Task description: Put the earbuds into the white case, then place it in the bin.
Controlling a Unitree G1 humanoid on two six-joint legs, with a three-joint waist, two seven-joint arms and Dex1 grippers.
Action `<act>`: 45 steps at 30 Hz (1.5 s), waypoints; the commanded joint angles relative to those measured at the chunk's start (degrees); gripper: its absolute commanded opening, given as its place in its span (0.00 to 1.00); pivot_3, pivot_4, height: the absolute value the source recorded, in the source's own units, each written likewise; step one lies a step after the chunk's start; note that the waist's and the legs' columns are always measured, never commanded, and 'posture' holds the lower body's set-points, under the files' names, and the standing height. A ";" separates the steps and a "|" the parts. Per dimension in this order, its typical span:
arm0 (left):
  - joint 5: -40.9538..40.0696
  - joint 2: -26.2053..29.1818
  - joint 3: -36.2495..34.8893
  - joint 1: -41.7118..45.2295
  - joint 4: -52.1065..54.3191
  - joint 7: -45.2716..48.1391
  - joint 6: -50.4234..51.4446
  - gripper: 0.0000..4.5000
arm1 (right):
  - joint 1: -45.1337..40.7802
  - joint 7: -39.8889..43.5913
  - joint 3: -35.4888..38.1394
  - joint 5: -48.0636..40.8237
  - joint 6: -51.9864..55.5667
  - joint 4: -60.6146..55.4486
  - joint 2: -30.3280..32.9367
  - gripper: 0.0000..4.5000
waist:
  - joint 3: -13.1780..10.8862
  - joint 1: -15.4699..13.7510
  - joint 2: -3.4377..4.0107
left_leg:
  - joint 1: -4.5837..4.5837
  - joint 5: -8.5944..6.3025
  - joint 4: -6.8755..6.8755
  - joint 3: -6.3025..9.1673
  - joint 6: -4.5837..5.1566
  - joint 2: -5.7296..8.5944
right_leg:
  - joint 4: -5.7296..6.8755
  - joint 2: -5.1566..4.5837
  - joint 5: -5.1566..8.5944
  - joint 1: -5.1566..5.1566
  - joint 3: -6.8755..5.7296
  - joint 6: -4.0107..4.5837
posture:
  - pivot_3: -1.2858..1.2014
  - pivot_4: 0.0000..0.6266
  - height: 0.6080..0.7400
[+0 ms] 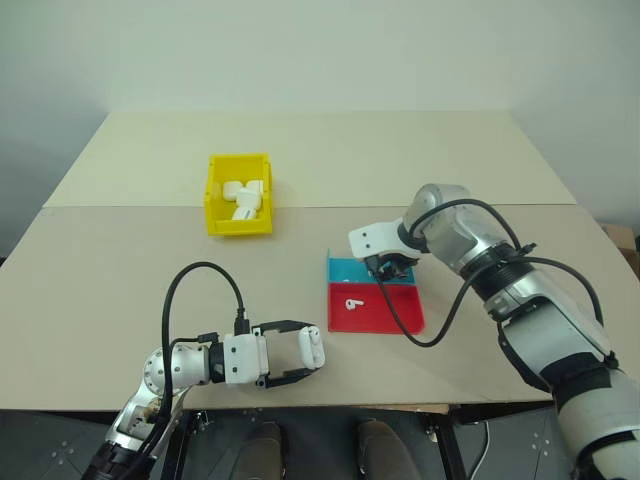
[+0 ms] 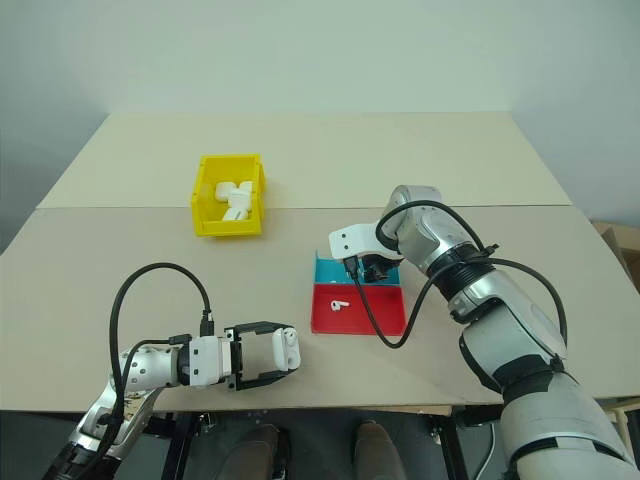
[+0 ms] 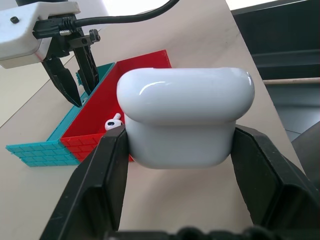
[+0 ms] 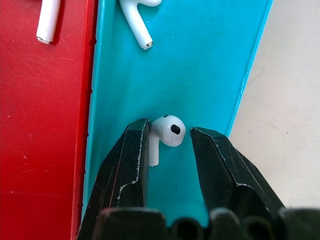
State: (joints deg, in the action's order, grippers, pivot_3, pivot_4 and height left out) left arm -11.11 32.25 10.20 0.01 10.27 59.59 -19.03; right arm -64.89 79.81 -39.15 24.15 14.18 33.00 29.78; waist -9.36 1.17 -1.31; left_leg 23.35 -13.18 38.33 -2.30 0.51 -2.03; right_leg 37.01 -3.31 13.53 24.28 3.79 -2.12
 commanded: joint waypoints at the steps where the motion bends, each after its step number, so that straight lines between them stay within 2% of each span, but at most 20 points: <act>1: -0.02 0.31 0.12 0.60 0.50 -0.30 -1.64 0.61 | 0.29 0.17 0.93 1.19 -0.05 -0.79 0.64 0.39 | 0.00 0.00 0.00 | 0.00 0.00 0.00 0.00 0.00 0.00 | 0.00 0.00 0.00 0.00 0.00 0.00 | 0.52 0.24 1.00; 5: 0.13 0.30 0.13 0.65 0.43 -0.36 -1.74 0.61 | 0.53 0.66 1.01 0.86 0.34 -0.95 0.51 0.39 | 0.00 0.00 0.00 | 0.00 0.00 0.00 0.00 0.00 0.00 | 0.00 0.00 0.00 -0.01 0.00 0.00 | 0.52 0.24 1.00; 9: 0.14 0.37 0.17 0.58 0.59 -0.30 -1.48 0.61 | 0.87 0.11 0.67 1.43 -0.50 -0.73 0.82 0.19 | 0.00 0.00 0.00 | -0.04 0.00 0.00 0.00 0.00 0.00 | 0.00 0.00 0.00 -0.04 0.00 0.00 | 0.52 0.24 1.00; 19: -0.25 -0.18 0.04 0.73 0.27 -0.55 -2.16 0.61 | 1.27 -1.20 1.58 1.57 0.04 -1.27 1.00 0.19 | 0.00 0.00 0.00 | -0.08 0.00 0.00 0.00 0.00 0.00 | 0.01 0.00 0.00 -0.06 0.01 0.00 | 0.52 0.24 1.00; 21: -1.07 -0.51 -0.26 1.18 0.96 -0.96 -1.05 0.61 | 1.19 -1.37 3.70 -0.08 0.64 -3.05 1.29 0.19 | 0.00 0.00 0.00 | -0.08 0.00 0.00 0.00 0.00 0.00 | 0.01 0.00 0.00 -0.06 0.01 0.00 | 0.52 0.24 1.00; 26: -5.26 -1.73 -1.56 3.54 3.98 -2.34 2.82 0.61 | 1.66 -4.15 15.76 -7.10 11.31 -14.25 2.40 0.19 | 0.00 -0.21 0.00 | 0.08 0.00 0.01 0.01 0.00 0.01 | 0.01 -0.01 0.00 0.06 0.01 0.00 | 0.52 0.24 1.00; 32: -12.44 -3.83 -1.93 8.55 8.23 -3.81 10.43 0.61 | 8.94 -6.66 39.75 -24.61 36.12 -43.57 4.14 0.19 | 0.00 -0.78 0.00 | 0.32 0.00 -0.01 0.30 0.00 0.02 | -0.11 -0.01 0.01 0.09 -0.17 -0.02 | 0.52 0.24 1.00; 35: -15.77 -5.44 -1.76 12.58 8.37 -3.50 13.90 0.61 | 14.94 -8.98 54.54 -35.94 46.73 -60.33 1.68 0.19 | 0.00 -1.07 -0.01 | 0.36 0.00 0.03 0.42 0.00 0.06 | -0.20 -0.03 -0.01 -0.02 -0.26 -0.05 | 0.52 0.24 1.00; 39: -20.66 -6.81 -2.82 16.58 8.40 -2.90 18.32 0.61 | 18.50 -12.73 68.86 -51.49 60.05 -73.30 -4.62 0.19 | 0.00 -0.40 -0.01 | 0.34 0.00 0.09 0.44 0.00 0.07 | -0.14 0.00 -0.03 -0.05 -0.24 -0.08 | 0.52 0.24 1.00; 42: -25.54 -7.50 -3.73 20.06 8.48 -2.14 22.76 0.61 | 24.31 -16.51 74.69 -60.42 63.09 -80.39 -9.70 0.19 | 0.01 -0.14 -0.02 | 0.13 0.00 0.08 0.49 0.00 0.04 | -0.07 0.09 -0.01 -0.21 -0.22 -0.07 | 0.52 0.24 1.00; 45: -27.94 -7.48 -4.26 22.02 8.62 -1.68 26.04 0.61 | 29.09 -20.79 74.23 -65.88 61.81 -83.12 -11.97 0.19 | 0.01 0.16 -0.01 | 0.06 0.02 0.08 0.44 -0.01 0.07 | 0.02 0.11 -0.01 -0.19 -0.09 -0.07 | 0.52 0.24 1.00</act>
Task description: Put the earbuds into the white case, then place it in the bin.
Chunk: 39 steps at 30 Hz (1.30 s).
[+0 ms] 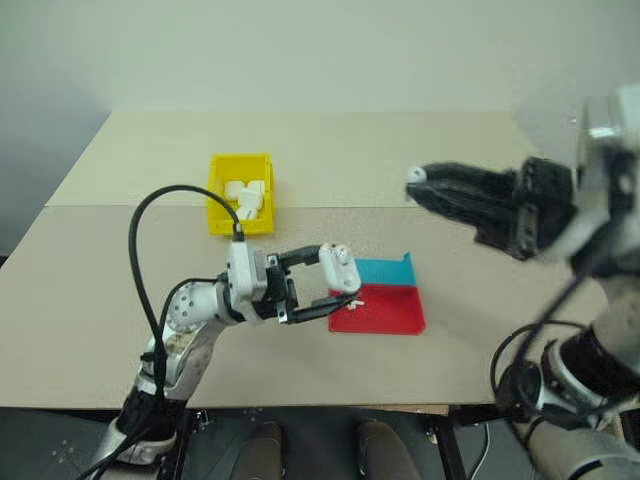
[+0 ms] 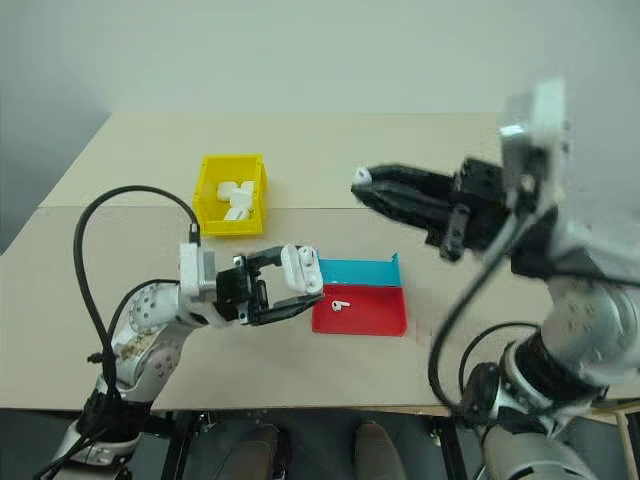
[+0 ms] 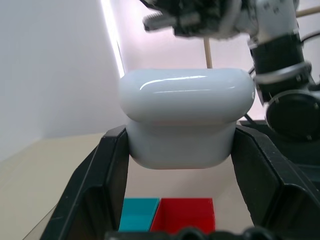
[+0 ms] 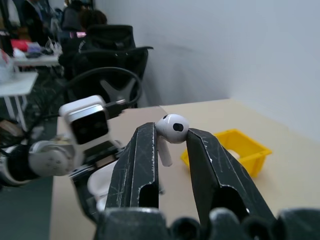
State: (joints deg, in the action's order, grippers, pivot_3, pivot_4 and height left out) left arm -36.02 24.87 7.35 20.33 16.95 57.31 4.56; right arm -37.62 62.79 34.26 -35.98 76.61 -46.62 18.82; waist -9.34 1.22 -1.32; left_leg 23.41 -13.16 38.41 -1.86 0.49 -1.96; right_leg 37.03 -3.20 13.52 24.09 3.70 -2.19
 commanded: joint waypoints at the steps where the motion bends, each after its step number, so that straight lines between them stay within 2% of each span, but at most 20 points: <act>1: -3.28 -0.03 -1.58 1.97 1.93 0.77 2.97 0.61 | 2.74 -5.11 0.47 -7.34 -1.14 -3.66 -1.18 0.19 | 0.00 0.14 0.00 | -0.03 0.00 0.01 -0.01 0.00 0.00 | 0.00 0.00 0.00 -0.01 0.02 -0.01 | 0.52 0.24 1.00; 5: -1.08 0.11 -0.57 2.91 0.70 3.10 2.02 0.61 | 8.90 -9.23 -5.59 -8.74 -6.97 -3.98 -0.51 0.19 | 0.00 0.12 0.00 | -0.05 0.01 0.00 -0.01 -0.01 0.00 | -0.03 0.02 0.02 -0.04 0.01 -0.02 | 0.52 0.24 1.00; 18: 0.77 -0.49 -1.54 0.81 1.76 2.68 1.90 0.61 | 13.58 -15.17 -19.04 -12.04 -20.65 -0.42 5.99 0.19 | -0.01 0.27 -0.02 | 0.00 0.01 0.00 -0.01 -0.01 0.01 | -0.07 0.01 0.04 0.00 0.05 -0.05 | 0.52 0.24 1.00; 39: 1.36 -1.91 -2.14 0.54 2.18 2.03 1.84 0.61 | 19.76 -15.99 -26.61 -9.07 -36.68 2.06 14.93 0.19 | -0.02 -0.27 -0.04 | 0.06 0.01 -0.01 -0.01 -0.01 0.01 | -0.20 0.00 0.04 0.00 0.03 -0.08 | 0.52 0.24 1.00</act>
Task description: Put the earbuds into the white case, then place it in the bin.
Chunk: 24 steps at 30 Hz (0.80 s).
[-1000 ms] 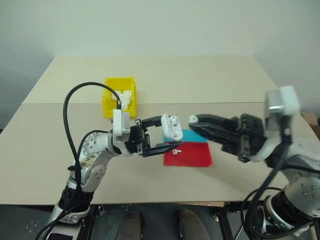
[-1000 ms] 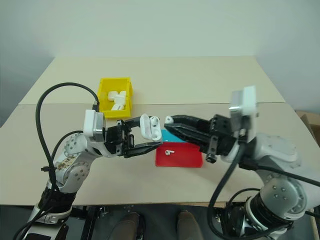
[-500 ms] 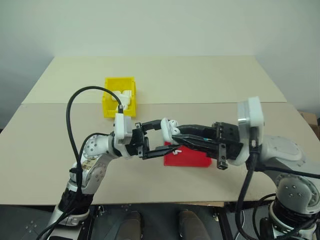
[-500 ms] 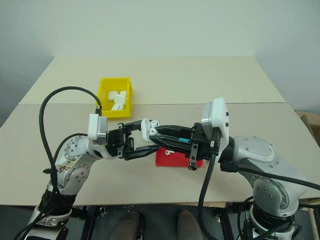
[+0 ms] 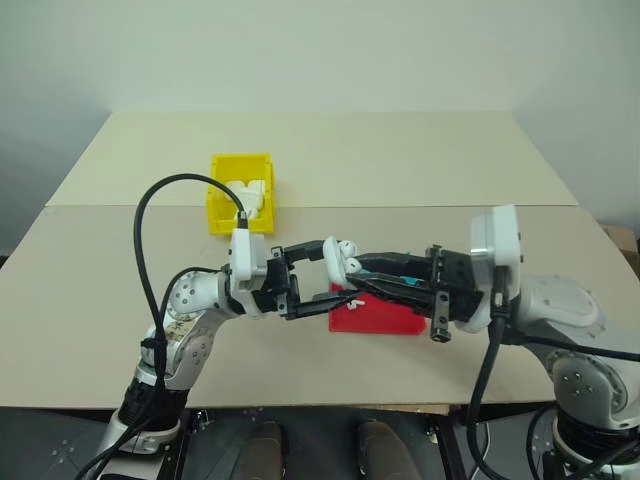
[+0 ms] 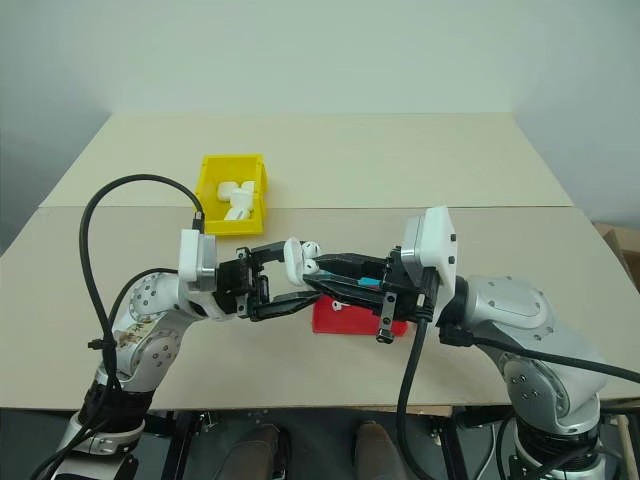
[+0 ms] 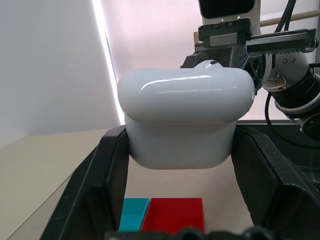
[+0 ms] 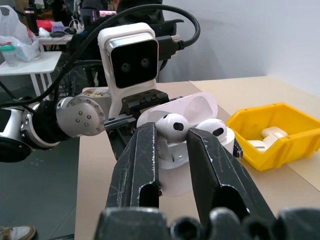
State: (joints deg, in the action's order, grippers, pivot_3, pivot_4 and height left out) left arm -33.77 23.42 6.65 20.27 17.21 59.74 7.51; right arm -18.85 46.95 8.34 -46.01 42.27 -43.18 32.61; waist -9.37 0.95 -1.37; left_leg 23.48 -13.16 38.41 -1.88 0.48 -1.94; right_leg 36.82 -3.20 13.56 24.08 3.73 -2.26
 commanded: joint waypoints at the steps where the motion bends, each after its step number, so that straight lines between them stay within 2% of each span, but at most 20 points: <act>1: -0.66 -0.47 -1.41 0.59 1.71 -0.22 -1.28 0.61 | 1.17 -0.46 -1.09 1.58 -2.93 -1.42 1.60 0.19 | 0.00 0.01 0.00 | 0.00 0.00 0.00 0.00 0.00 0.00 | 0.00 0.00 0.00 0.00 0.00 0.00 | 0.52 0.24 1.00; 9: 0.59 -2.18 -1.62 2.29 -0.77 -0.02 -2.04 0.61 | 2.89 -0.45 -0.77 1.92 -6.48 -0.36 5.15 0.19 | -0.01 -0.09 -0.02 | 0.00 0.00 0.00 0.00 0.00 0.00 | -0.02 0.00 0.00 0.00 0.00 0.00 | 0.52 0.24 1.00; 13: 1.06 -2.89 -1.40 2.64 -1.19 0.64 -2.61 0.61 | 2.81 0.25 -0.95 1.61 -7.90 -0.78 6.29 0.43 | -0.01 -0.06 -0.02 | 0.00 0.00 0.00 0.00 0.00 0.00 | -0.02 0.00 0.00 0.00 0.00 0.00 | 0.52 0.24 1.00; 16: 1.57 -3.11 -1.28 2.65 -1.87 0.89 -3.25 0.61 | 3.41 0.13 -1.06 3.45 -9.14 -1.05 7.40 0.66 | -0.01 -0.09 -0.03 | 0.01 0.00 0.00 0.00 0.00 0.00 | -0.02 0.01 0.00 0.00 0.00 0.00 | 0.52 0.24 1.00; 22: 3.61 -3.16 -0.33 2.74 -4.14 1.48 -4.99 0.61 | 4.20 1.04 1.42 2.28 -10.11 -0.41 9.54 0.66 | -0.02 -0.13 -0.04 | 0.01 0.00 0.00 0.00 0.00 0.01 | -0.04 0.00 0.00 -0.01 0.00 -0.01 | 0.52 0.24 1.00; 24: 7.01 -2.73 1.28 2.95 -6.11 1.61 -6.66 0.61 | 2.62 1.10 2.47 1.45 -9.39 0.50 10.78 0.66 | -0.02 -0.12 -0.04 | 0.01 0.00 0.00 0.00 0.00 0.00 | -0.04 0.00 0.00 -0.01 0.00 -0.01 | 0.52 0.24 1.00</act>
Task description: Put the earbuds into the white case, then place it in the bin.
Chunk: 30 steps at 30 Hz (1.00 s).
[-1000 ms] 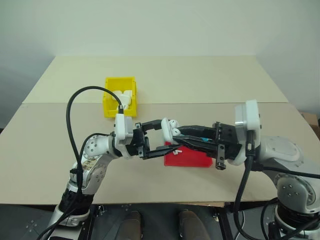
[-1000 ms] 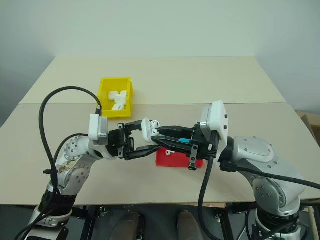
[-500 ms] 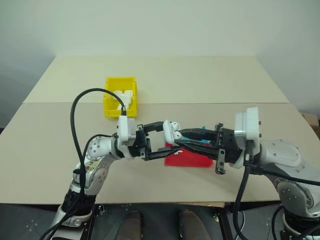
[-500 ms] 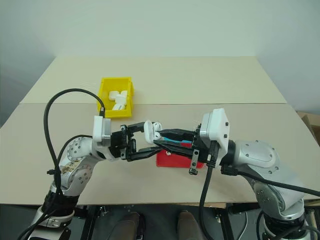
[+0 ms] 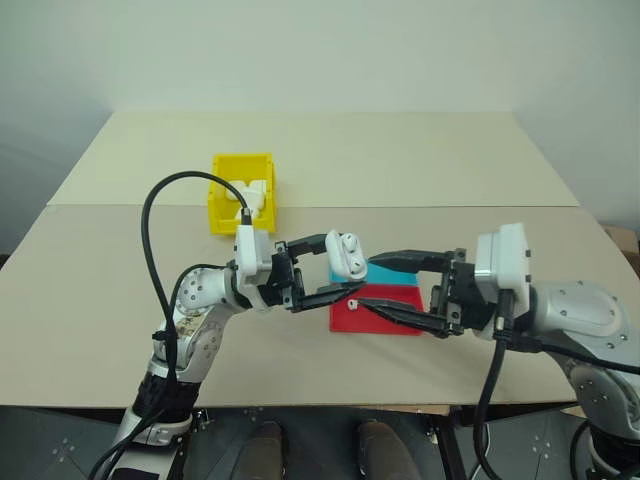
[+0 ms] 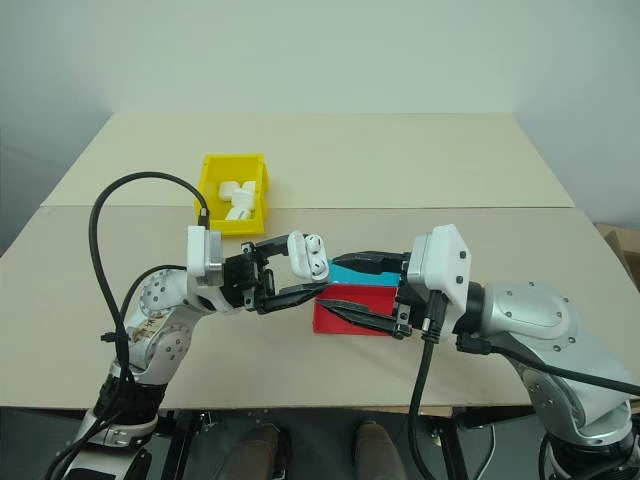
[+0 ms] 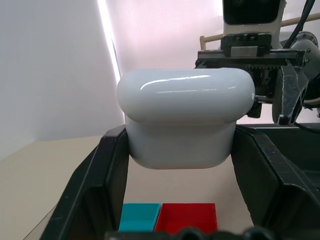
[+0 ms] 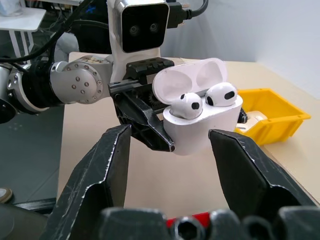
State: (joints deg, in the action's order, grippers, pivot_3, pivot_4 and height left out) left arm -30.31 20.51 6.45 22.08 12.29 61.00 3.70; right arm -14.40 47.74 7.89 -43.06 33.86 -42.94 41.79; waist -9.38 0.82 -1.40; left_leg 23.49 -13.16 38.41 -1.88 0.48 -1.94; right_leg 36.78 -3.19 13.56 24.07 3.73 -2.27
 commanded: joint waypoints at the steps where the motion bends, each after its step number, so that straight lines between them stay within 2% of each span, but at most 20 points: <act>1: 6.15 0.49 2.64 1.45 -2.55 0.07 -3.60 0.61 | -3.45 0.07 3.56 -2.60 -0.04 1.02 2.33 0.66 | 0.00 0.04 0.00 | -0.01 0.00 0.00 0.00 0.00 0.00 | 0.00 0.00 0.00 -0.01 0.00 0.00 | 0.52 0.24 1.00; 6: 13.99 0.79 7.92 5.96 -8.42 0.93 -4.63 0.61 | -13.50 -1.08 2.10 -5.39 5.08 4.94 6.53 0.66 | -0.01 0.01 -0.02 | -0.02 0.01 0.01 -0.03 0.00 0.00 | -0.02 0.02 -0.01 0.00 0.03 0.01 | 0.52 0.24 1.00; 10: 16.22 -1.28 9.36 8.88 -10.62 -1.29 -3.61 0.61 | -19.52 -2.44 -1.34 -5.25 9.66 6.27 8.13 0.39 | -0.01 -0.01 -0.02 | 0.07 0.00 0.01 -0.02 0.01 -0.01 | -0.08 0.01 -0.02 0.04 0.02 0.02 | 0.52 0.24 1.00; 15: 16.53 -2.42 10.46 10.59 -9.92 -1.63 0.18 0.61 | -22.91 -1.08 -9.93 1.06 10.77 5.38 10.22 0.01 | -0.01 0.01 -0.02 | 0.31 -0.01 0.00 -0.01 0.03 0.01 | -0.11 -0.03 0.00 0.22 0.02 -0.02 | 0.52 0.24 1.00; 30: 13.45 -3.26 8.58 9.57 -7.04 -1.70 0.17 0.61 | -20.99 2.46 -17.43 14.03 7.51 4.51 12.89 0.01 | -0.01 -0.01 -0.02 | 0.30 -0.01 0.03 0.00 0.03 0.03 | -0.07 -0.06 0.00 0.21 -0.03 -0.04 | 0.52 0.24 1.00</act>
State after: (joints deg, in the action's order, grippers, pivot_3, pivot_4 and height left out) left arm -14.29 17.71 16.91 31.26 1.89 59.22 4.21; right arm -36.09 49.85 -9.12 -31.19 42.03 -37.92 53.67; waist -9.40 0.81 -1.42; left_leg 23.79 -13.17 38.44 -1.87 0.52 -1.91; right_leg 36.70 -3.25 13.56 24.27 3.70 -2.31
